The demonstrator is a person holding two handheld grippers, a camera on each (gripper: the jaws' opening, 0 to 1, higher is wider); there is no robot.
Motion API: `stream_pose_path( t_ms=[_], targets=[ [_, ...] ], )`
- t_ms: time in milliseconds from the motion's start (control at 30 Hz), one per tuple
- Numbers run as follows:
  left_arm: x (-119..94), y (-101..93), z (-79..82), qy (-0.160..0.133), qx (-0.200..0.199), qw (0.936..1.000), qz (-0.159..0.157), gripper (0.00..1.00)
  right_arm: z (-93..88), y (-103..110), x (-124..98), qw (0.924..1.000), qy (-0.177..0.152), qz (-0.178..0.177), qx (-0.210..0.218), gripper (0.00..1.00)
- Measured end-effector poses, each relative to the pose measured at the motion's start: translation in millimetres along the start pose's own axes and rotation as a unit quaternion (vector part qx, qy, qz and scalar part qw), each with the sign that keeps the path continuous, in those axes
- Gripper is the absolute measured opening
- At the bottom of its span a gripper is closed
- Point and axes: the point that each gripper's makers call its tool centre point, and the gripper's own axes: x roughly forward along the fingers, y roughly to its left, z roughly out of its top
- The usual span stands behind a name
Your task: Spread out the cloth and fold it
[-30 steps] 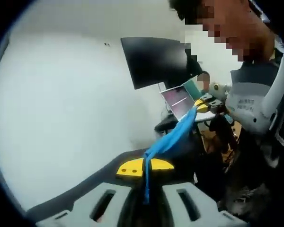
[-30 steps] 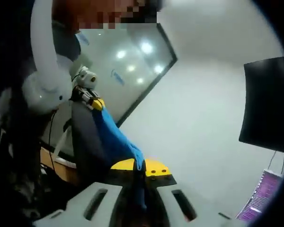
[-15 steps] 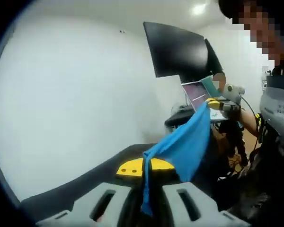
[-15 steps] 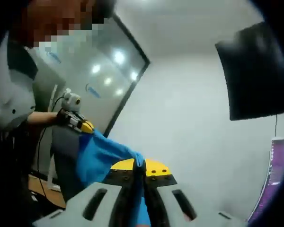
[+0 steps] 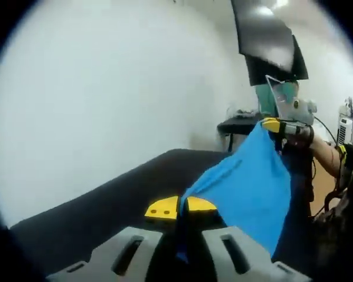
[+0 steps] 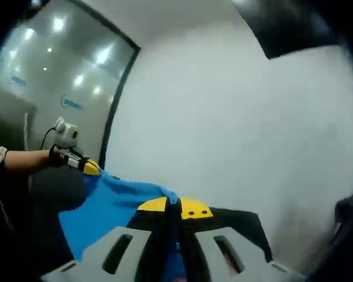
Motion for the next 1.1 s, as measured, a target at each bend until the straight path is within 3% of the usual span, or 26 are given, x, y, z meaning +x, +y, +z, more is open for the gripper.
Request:
stream_pose_path(
  t_ms=[33,100,167,233,267,367,467,533,600,733,800,833,867,967,1000,1067,1100],
  targets=[
    [11.6,7.1,-16.7,0.013,-0.014,0.9998,0.002,0.00,-9.1,-3.8,5.0,0.9999,0.013,-0.001,-0.003,0.03],
    [29.2,18.2,-37.7,0.017,-0.070,0.9974,0.004,0.00,-42.9,-16.8,18.7,0.9971,0.072,-0.013,-0.023,0.03],
    [45.3,25.0,-55.5,0.023,-0.129,0.9913,-0.001,0.00,-71.0,-28.5,35.5,0.9931,0.112,-0.033,-0.006,0.03],
    [60.7,29.9,-69.3,0.038,-0.142,0.9891,0.001,0.00,-92.2,-40.1,50.2,0.9881,0.142,-0.056,0.022,0.03],
    [68.2,31.8,-73.0,0.041,-0.142,0.9890,0.005,0.00,-102.4,-51.2,57.2,0.9834,0.155,-0.084,0.043,0.02],
    [82.6,35.7,-87.3,0.067,-0.131,0.9888,0.025,0.00,-120.9,-57.2,74.7,0.9816,0.169,-0.078,0.039,0.02],
    [89.8,34.8,-100.5,0.089,-0.135,0.9867,0.012,0.03,-140.9,-61.6,78.6,0.9790,0.185,-0.078,0.037,0.02],
    [89.4,31.0,-102.7,0.088,-0.152,0.9843,-0.014,0.03,-150.1,-59.7,76.3,0.9775,0.186,-0.074,0.066,0.02],
    [87.8,36.1,-99.8,0.075,-0.182,0.9801,-0.023,0.04,-149.2,-61.9,75.4,0.9803,0.174,-0.070,0.061,0.03],
    [88.3,61.0,-104.4,0.072,-0.198,0.9776,-0.004,0.16,-151.0,-66.0,75.7,0.9803,0.167,-0.074,0.075,0.03],
    [84.9,88.8,-115.6,0.081,-0.183,0.9784,0.050,0.14,-159.9,-67.2,73.9,0.9777,0.178,-0.080,0.076,0.03],
    [82.1,100.5,-118.4,0.074,-0.202,0.9737,0.073,0.15,-163.6,-68.2,72.1,0.9767,0.188,-0.082,0.064,0.05],
    [78.0,108.6,-118.9,0.059,-0.244,0.9641,0.085,0.15,-161.0,-70.1,73.3,0.9790,0.179,-0.085,0.048,0.07],
    [63.7,103.7,-94.6,-0.031,-0.392,0.9188,0.034,0.14,-162.2,-71.5,72.4,0.9790,0.176,-0.092,0.044,0.13],
    [57.6,102.1,-86.4,-0.053,-0.413,0.9088,0.025,0.14,-162.1,-74.0,72.1,0.9786,0.175,-0.095,0.052,0.15],
    [45.4,96.5,-74.4,-0.075,-0.417,0.9058,0.011,0.14,-161.3,-81.3,70.0,0.9762,0.169,-0.111,0.078,0.21],
    [37.4,91.2,-72.3,-0.068,-0.410,0.9096,0.012,0.14,-159.2,-91.3,66.1,0.9741,0.164,-0.133,0.081,0.26]
  ],
)
